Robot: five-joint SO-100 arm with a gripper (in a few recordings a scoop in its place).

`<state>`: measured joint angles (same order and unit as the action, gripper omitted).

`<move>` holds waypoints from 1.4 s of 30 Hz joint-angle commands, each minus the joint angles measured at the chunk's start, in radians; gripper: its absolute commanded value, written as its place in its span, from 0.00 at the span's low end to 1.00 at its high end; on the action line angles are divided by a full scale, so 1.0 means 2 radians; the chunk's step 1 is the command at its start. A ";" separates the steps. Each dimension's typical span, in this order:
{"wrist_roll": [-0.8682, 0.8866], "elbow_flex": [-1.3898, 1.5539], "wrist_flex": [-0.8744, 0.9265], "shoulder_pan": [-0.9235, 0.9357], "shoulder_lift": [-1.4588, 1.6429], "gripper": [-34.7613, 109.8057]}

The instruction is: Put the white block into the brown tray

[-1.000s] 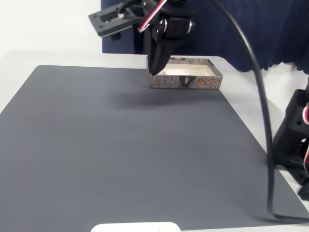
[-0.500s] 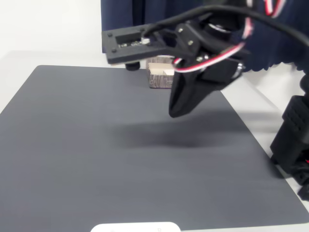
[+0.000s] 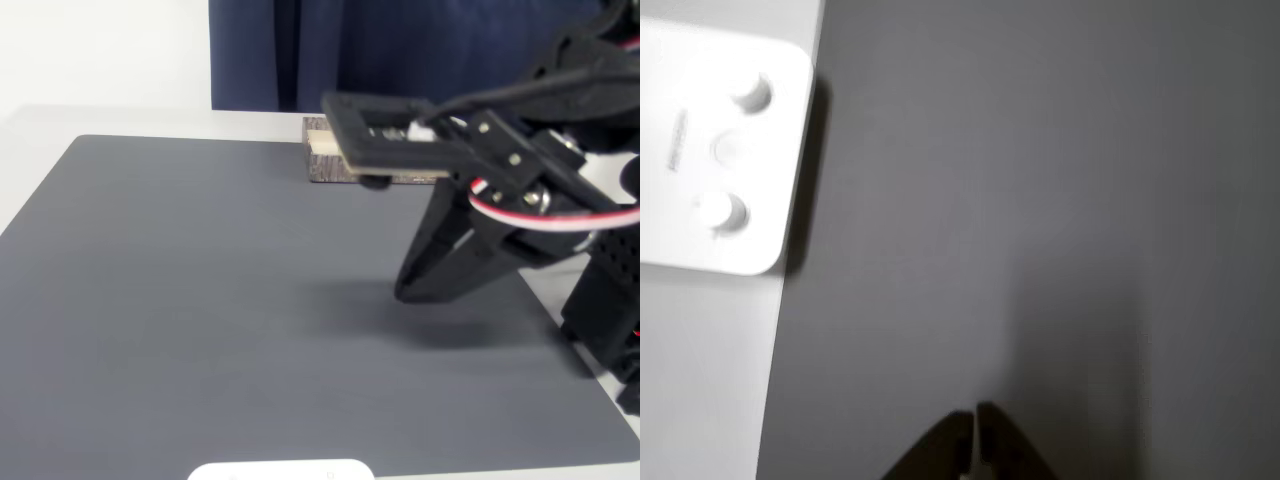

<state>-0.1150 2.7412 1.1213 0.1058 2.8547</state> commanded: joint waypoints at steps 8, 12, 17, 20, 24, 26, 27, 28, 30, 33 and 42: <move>0.045 0.117 -0.007 -0.012 0.156 0.24; 0.065 0.155 -0.015 -0.023 0.194 0.24; 0.067 0.171 -0.013 -0.018 0.216 0.24; 0.067 0.176 -0.006 -0.018 0.229 0.24; 0.071 0.179 0.002 -0.017 0.229 0.24; 0.073 0.182 0.002 -0.017 0.229 0.24; 0.073 0.185 0.003 -0.017 0.229 0.24; 0.076 0.186 0.008 -0.016 0.229 0.24; 0.083 0.186 0.022 -0.016 0.229 0.24; 0.086 0.186 0.036 -0.015 0.229 0.24; 0.099 0.186 0.082 -0.015 0.229 0.24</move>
<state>0.0767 3.1201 1.2594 0.0706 3.3088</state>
